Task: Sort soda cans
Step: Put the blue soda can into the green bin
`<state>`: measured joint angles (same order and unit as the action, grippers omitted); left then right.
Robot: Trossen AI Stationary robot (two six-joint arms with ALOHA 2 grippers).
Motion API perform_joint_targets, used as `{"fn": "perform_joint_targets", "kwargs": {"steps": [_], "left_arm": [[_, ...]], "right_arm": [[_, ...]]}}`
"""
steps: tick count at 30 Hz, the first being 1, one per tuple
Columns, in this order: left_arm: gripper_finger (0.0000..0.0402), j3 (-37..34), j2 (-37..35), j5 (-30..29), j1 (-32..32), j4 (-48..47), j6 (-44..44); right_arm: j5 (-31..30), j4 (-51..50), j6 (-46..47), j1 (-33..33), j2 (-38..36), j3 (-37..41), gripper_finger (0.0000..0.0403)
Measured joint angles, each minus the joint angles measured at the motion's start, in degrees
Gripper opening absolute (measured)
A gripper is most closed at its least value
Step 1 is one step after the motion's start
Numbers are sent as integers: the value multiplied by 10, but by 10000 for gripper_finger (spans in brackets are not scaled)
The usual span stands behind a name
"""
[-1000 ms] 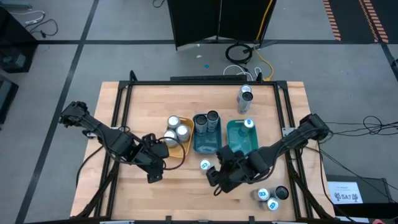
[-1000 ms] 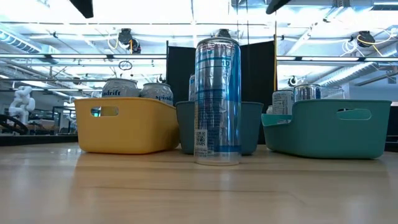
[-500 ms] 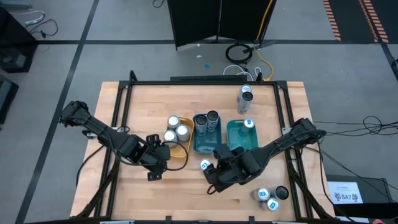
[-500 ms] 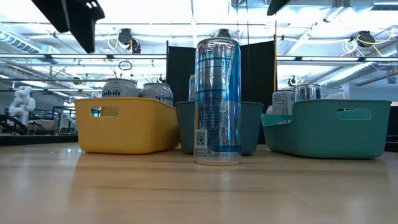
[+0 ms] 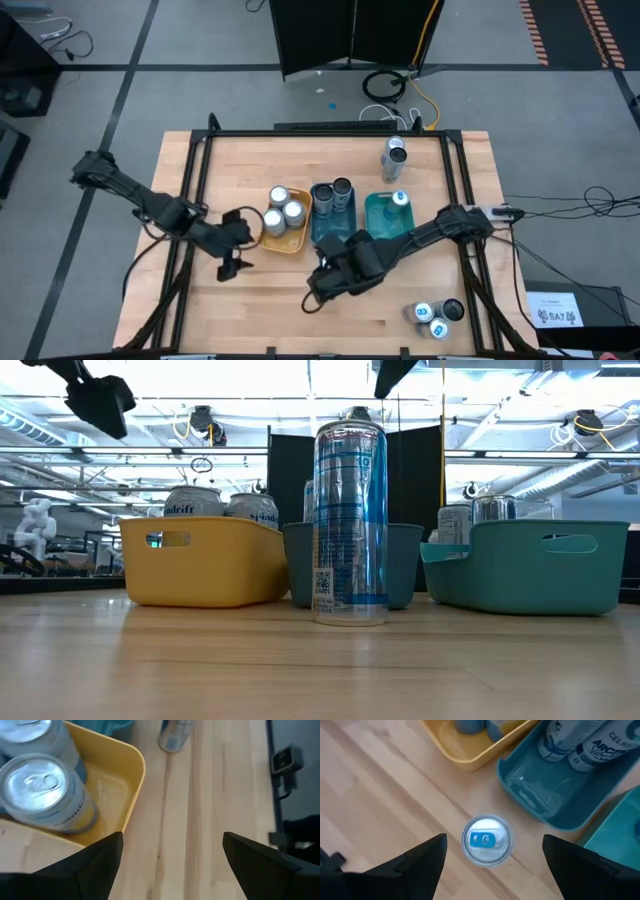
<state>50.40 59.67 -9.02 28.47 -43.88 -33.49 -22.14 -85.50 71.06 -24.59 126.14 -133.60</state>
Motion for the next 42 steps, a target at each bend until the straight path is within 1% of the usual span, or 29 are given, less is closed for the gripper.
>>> {"fn": "perform_joint_targets", "kwargs": {"steps": [4, 9, 14, 19, 25, 30, 33, 37, 42], "left_arm": [[350, -2, -21, 0, 0, 1, -11], [350, -2, -23, 0, 0, 1, -11], [350, -2, -23, -1, 0, 0, -11], [350, -2, -23, -2, 0, 0, -7], [350, -2, -23, -2, 0, 0, -7], [350, -2, -23, -2, 0, 0, -7], [350, -2, -23, -2, 0, 0, -7], [350, -2, -23, -2, 0, 0, -6], [350, -2, -23, -2, 0, -1, -6]], "right_arm": [[13, -1, 17, 9, 1, -1, 320], [11, 1, 42, 14, 3, 1, 320], [11, 21, 82, 17, 5, 30, 320], [25, 41, 121, 16, 5, 64, 320], [29, 77, 123, 16, 5, 87, 320], [29, 110, 104, 16, 5, 104, 320], [43, 113, 102, 17, 5, 111, 320], [46, 113, 107, 17, 4, 123, 320], [66, 147, 105, 17, 4, 150, 320]]}}
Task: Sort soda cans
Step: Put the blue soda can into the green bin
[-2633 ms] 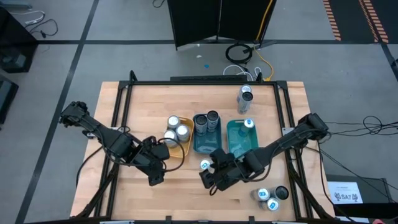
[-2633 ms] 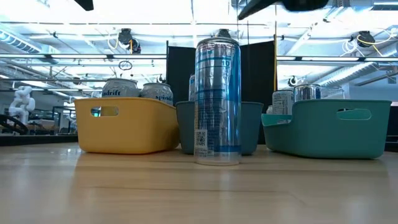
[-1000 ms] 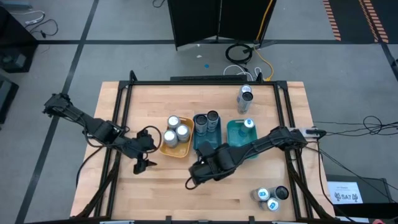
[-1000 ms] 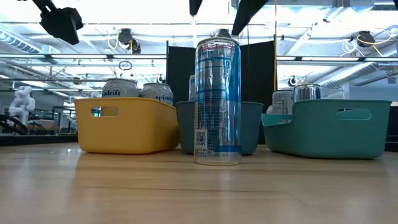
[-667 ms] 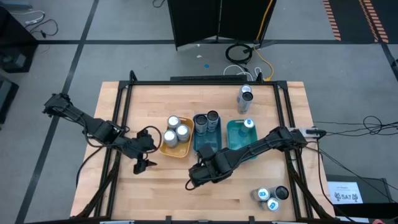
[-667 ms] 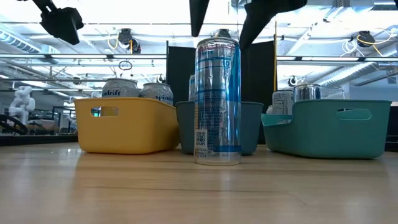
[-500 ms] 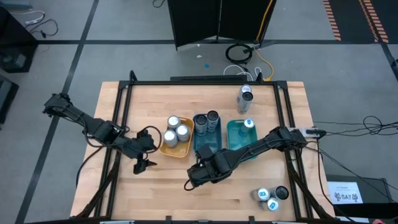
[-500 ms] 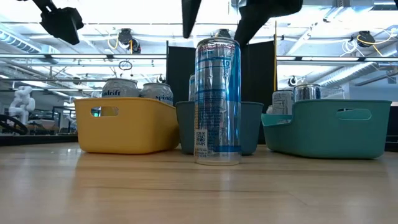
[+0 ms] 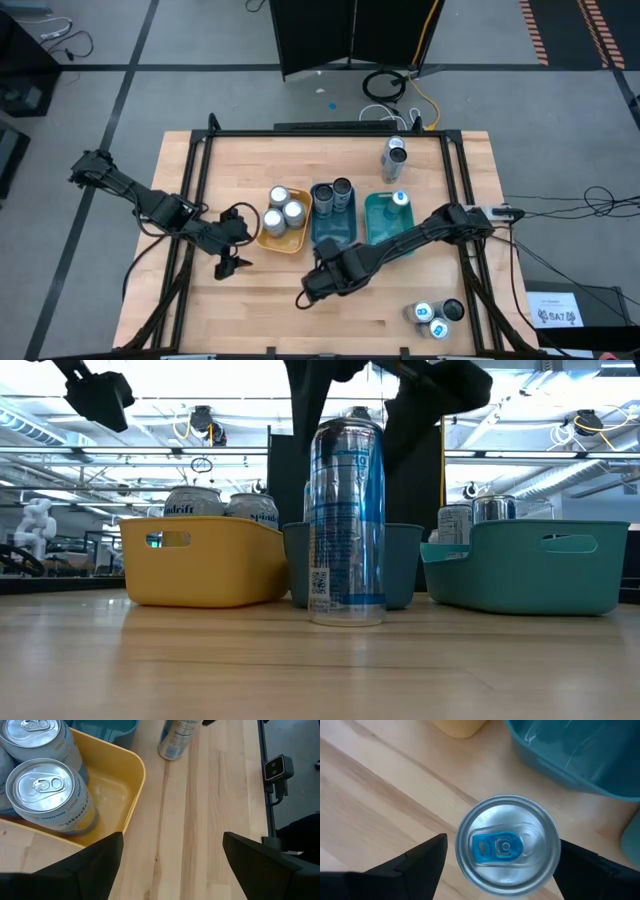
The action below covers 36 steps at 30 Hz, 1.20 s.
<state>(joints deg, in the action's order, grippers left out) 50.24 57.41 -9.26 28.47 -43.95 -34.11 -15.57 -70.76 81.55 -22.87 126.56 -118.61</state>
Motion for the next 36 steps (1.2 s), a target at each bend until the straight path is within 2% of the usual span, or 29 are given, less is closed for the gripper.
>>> {"fn": "perform_joint_targets", "kwargs": {"steps": [4, 11, 18, 27, 31, 36], "left_arm": [[350, 0, 0, 0, 0, 0, 1], [350, 0, 0, 0, 0, 0, 1], [350, 0, 0, 0, 0, 0, 1], [350, 0, 0, -7, 0, 0, 1], [350, 0, 0, -32, 0, 1, 0], [350, 0, 0, -52, 0, 2, 0]], "right_arm": [[5, 10, -2, 0, 0, 9, 300], [-7, 8, -2, 0, 0, 9, 217], [-12, -39, 6, -3, -29, -6, 216], [-108, -198, 138, -35, -117, -16, 229], [-122, -191, 136, -39, -142, 15, 228], [-127, -191, 157, -38, -194, 103, 230]]}}
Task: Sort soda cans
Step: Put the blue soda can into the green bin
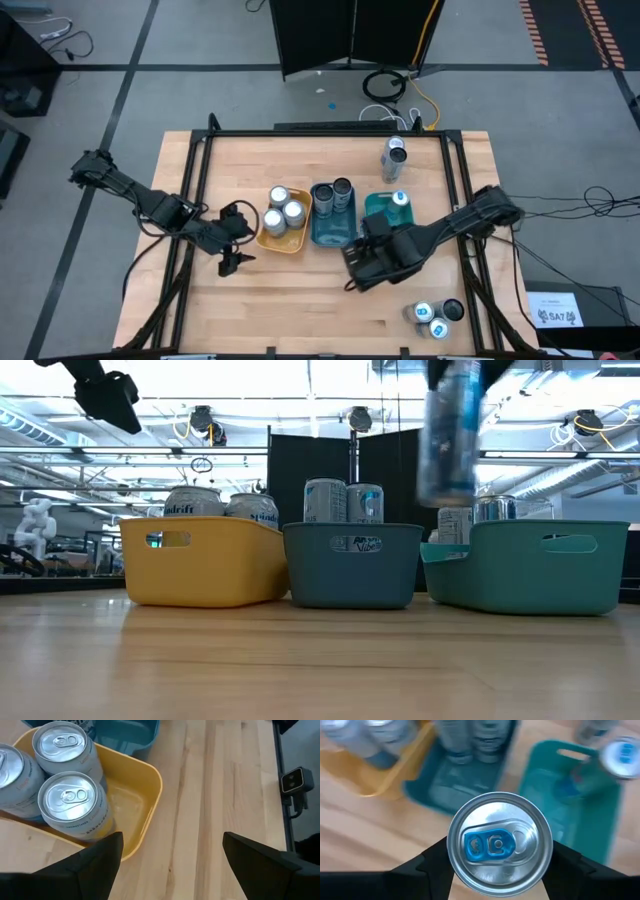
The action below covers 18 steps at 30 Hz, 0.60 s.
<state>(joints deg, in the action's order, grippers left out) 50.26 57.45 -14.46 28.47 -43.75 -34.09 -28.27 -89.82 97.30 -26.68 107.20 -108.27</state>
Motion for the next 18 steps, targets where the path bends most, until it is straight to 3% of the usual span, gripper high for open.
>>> {"fn": "perform_joint_targets", "kwargs": {"steps": [7, 15, 18], "left_arm": [[350, 0, 0, -18, 0, 0, 0], [350, 0, 0, -28, -14, 24, -1], [350, 0, 0, -38, -23, 33, -1]], "right_arm": [[1, 19, 21, -2, -112, 142, 230], [1, 73, -192, 71, -207, 182, 230], [33, 70, -313, 121, -217, 182, 230]]}}
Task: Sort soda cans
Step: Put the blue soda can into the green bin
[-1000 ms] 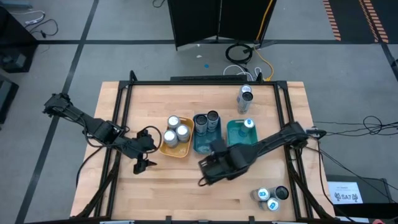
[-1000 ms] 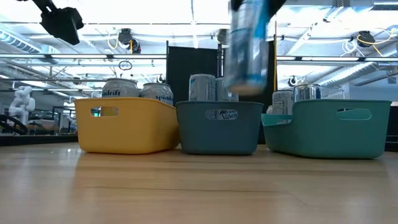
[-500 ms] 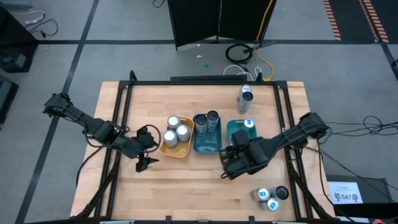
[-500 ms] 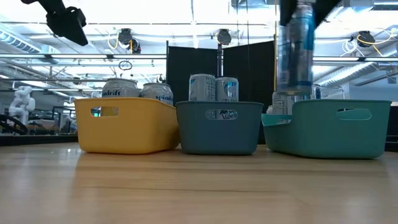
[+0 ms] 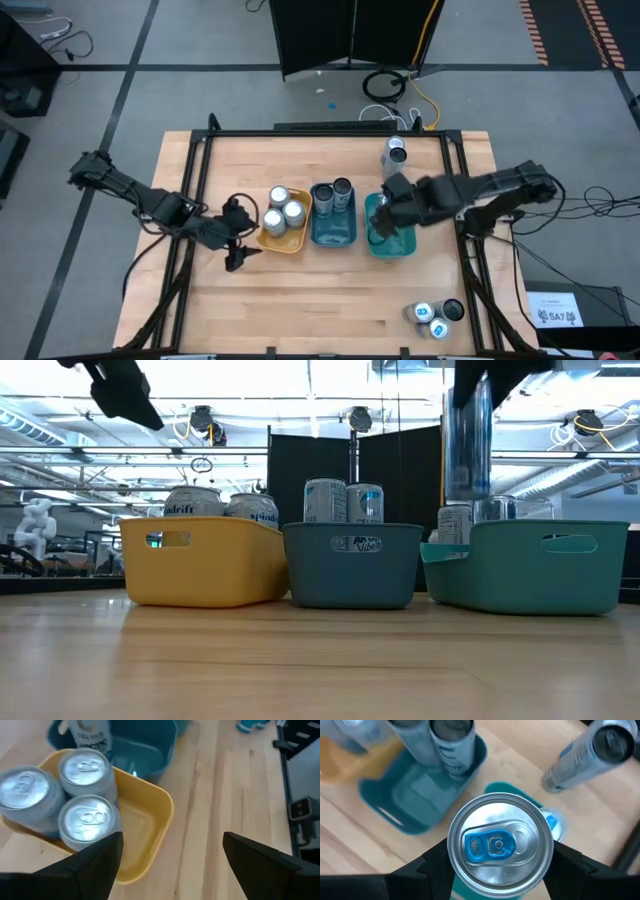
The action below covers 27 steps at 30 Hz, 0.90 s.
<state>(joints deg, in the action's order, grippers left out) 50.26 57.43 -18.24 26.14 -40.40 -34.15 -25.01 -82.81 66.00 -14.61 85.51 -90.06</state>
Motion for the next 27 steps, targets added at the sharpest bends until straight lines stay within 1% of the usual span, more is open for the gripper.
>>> {"fn": "perform_joint_targets", "kwargs": {"steps": [3, 7, 10, 13, 15, 18, 22, 24, 27], "left_arm": [[350, 0, 0, -7, -7, 2, 0], [350, 0, 0, -8, -13, 14, 0], [350, 0, 0, -8, -14, 22, 0], [350, 0, 0, -11, -14, 31, 0], [350, 0, 0, -13, -14, 36, -1], [350, 0, 0, -18, -14, 42, 0], [350, 0, 0, -36, -14, 41, -1], [350, 0, 0, -42, -14, 41, -1], [350, 0, 0, -45, -14, 41, -1]], "right_arm": [[35, 2, -121, 50, 0, 0, 230], [40, 12, -256, 104, 0, 0, 230], [53, 34, -337, 139, -5, 1, 230], [90, 82, -397, 173, -25, 18, 231], [106, 113, -423, 193, -41, 41, 231], [130, 135, -448, 221, -69, 92, 231], [195, 197, -463, 257, -109, 163, 231], [219, 221, -455, 264, -120, 187, 231], [224, 233, -447, 259, -128, 199, 231]]}}
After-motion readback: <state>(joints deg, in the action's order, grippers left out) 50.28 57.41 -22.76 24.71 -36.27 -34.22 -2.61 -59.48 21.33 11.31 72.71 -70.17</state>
